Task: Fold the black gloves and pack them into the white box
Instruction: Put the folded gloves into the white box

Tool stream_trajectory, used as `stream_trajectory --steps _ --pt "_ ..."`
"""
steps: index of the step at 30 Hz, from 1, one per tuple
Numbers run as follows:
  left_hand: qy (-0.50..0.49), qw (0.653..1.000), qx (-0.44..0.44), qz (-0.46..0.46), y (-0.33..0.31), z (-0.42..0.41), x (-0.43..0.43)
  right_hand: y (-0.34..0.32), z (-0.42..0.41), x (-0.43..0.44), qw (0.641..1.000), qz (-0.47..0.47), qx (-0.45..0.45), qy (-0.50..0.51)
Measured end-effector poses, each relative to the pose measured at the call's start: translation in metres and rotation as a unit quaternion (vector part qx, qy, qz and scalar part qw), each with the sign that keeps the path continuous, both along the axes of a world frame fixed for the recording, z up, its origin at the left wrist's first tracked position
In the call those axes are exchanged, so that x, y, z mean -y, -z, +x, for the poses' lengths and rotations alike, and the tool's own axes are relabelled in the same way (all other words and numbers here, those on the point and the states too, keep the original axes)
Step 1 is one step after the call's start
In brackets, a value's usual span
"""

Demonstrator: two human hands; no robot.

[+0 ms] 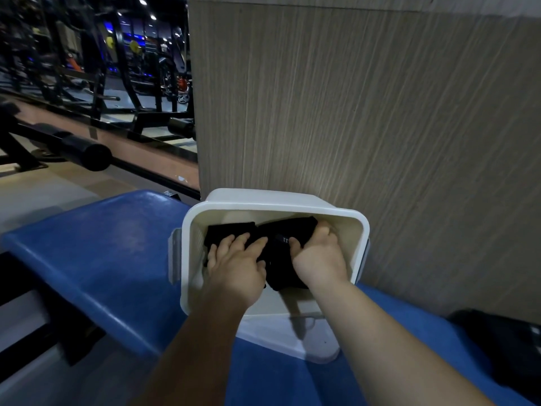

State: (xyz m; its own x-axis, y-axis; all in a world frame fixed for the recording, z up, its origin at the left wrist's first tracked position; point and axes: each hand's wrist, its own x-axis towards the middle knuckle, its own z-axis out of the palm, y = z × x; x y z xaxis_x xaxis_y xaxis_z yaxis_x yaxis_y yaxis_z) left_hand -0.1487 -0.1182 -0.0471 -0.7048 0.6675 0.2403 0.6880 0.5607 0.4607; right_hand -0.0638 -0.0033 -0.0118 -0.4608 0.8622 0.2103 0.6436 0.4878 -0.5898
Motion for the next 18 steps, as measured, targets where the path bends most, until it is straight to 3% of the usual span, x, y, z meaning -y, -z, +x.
stream_trajectory --steps 3,7,11,18 --pt "0.000 1.000 0.001 0.005 -0.001 0.002 -0.001 0.003 0.004 0.000 0.988 0.133 0.046 -0.057" --pt "-0.006 1.000 0.008 0.011 -0.002 0.004 -0.001 0.005 0.003 -0.003 0.958 0.215 0.057 -0.180" --pt "-0.012 1.000 0.010 0.014 -0.002 0.003 -0.002 0.012 0.001 -0.008 0.951 0.176 0.157 -0.201" --pt "-0.014 1.000 0.008 0.015 -0.004 0.003 -0.002 0.018 0.005 -0.017 0.938 0.165 0.213 -0.216"
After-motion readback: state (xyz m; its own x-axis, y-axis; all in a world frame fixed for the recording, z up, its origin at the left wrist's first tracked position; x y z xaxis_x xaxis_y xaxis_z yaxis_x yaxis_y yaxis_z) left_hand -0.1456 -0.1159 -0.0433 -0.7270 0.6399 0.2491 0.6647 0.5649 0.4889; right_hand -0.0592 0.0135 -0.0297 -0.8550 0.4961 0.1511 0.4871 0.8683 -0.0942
